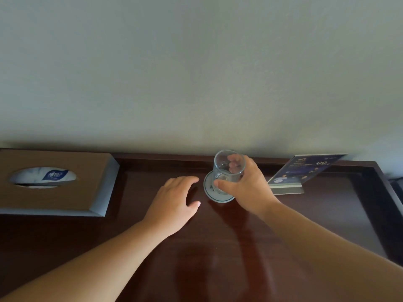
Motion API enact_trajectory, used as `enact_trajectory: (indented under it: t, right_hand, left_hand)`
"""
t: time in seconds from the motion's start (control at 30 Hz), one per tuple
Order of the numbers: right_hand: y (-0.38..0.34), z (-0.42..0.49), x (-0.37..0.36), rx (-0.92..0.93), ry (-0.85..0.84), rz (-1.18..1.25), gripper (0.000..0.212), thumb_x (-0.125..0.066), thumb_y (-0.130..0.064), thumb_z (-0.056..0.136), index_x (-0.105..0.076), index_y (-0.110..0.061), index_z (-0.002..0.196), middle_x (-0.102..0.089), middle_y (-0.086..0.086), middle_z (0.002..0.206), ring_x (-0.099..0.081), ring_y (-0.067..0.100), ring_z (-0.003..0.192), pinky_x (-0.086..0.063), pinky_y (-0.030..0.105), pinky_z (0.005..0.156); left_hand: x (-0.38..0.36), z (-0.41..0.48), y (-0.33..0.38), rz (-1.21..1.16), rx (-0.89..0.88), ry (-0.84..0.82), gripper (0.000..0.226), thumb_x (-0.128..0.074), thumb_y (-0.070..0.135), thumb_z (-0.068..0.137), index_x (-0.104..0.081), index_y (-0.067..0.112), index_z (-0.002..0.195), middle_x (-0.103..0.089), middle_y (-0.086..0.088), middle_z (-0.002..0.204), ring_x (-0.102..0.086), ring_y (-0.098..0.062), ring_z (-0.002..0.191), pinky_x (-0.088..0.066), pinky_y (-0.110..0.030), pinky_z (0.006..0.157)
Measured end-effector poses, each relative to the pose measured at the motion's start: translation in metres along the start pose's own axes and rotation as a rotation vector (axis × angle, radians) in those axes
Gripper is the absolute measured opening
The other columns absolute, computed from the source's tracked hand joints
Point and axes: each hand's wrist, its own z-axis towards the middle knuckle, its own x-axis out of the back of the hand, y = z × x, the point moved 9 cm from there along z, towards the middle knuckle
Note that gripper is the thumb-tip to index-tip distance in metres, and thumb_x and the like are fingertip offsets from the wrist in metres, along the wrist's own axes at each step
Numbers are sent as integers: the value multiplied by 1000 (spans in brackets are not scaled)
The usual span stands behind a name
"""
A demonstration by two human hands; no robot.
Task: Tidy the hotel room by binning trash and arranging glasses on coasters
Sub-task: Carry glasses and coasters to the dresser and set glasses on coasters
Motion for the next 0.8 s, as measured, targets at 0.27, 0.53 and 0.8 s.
enact_trajectory:
  t: [0.27, 0.53, 0.8]
  right_hand:
    - [5, -2, -2, 37, -5, 39, 69, -76, -61, 49, -43, -55, 109, -50, -22, 117, -50, -11, 105, -40, 11, 82]
    - [23, -10, -2, 26, -111, -32, 74, -77, -48, 54, -41, -50, 119, -45, -19, 125, -49, 1, 116, -43, 27, 100]
    - [28, -9, -1, 24, -56, -204, 48, -72, -39, 72, -51, -45, 114, -56, -27, 98, -50, -5, 88, -34, 6, 66]
  left_hand:
    - [-7, 5, 3, 5, -1, -9, 55, -65, 36, 82, -46, 31, 133, -52, 16, 132, -42, -10, 123, -36, -29, 102]
    - [-16, 18, 19, 78, -32, 0, 59, -65, 44, 77, -44, 34, 131, -53, 16, 129, -42, -13, 123, -33, -33, 96]
    - [-21, 26, 27, 118, -51, 49, 56, -70, 43, 73, -52, 32, 125, -60, 14, 118, -43, -15, 124, -32, -35, 93]
